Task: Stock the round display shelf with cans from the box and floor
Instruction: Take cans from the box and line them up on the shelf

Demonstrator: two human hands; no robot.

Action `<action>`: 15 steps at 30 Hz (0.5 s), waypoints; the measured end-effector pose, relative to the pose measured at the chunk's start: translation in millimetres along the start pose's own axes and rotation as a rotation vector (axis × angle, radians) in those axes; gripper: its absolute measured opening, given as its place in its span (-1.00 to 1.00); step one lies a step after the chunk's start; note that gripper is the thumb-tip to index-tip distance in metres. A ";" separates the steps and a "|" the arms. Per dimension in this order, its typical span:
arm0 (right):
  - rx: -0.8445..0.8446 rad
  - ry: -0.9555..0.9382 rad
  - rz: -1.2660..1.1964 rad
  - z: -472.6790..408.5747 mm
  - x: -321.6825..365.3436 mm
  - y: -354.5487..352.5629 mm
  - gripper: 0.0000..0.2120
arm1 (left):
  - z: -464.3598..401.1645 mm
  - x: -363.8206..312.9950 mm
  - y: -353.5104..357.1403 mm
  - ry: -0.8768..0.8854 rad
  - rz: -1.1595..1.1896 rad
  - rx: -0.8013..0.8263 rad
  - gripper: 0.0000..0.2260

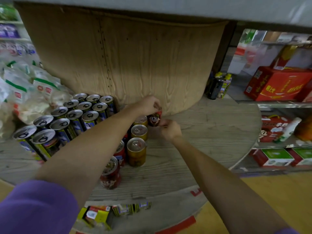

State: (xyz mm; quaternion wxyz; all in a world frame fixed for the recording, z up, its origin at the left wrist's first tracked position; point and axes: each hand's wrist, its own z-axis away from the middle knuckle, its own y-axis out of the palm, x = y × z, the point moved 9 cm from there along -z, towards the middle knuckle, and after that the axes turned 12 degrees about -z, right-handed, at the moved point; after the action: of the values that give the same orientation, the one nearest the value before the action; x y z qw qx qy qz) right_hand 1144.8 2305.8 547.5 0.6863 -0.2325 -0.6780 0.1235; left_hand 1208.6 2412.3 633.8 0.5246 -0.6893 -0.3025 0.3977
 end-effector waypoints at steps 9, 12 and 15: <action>0.103 -0.018 0.014 84.4 -23.9 -49.8 -0.91 | 99.7 -79.1 23.2 -0.139 -0.022 0.005 -0.88; 0.167 0.020 -0.079 108.8 -51.1 -51.2 -0.86 | 153.7 -109.8 39.3 -0.261 0.077 0.027 -0.90; 0.228 0.001 -0.155 166.0 -46.7 -57.7 -0.75 | 210.7 -129.8 54.9 -0.379 0.132 0.070 -0.96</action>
State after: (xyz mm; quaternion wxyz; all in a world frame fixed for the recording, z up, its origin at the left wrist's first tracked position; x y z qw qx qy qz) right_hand 970.0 2258.6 530.2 0.7160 -0.0999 -0.6752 0.1461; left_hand 961.2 2391.1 582.7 0.4549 -0.6015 -0.3361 0.5642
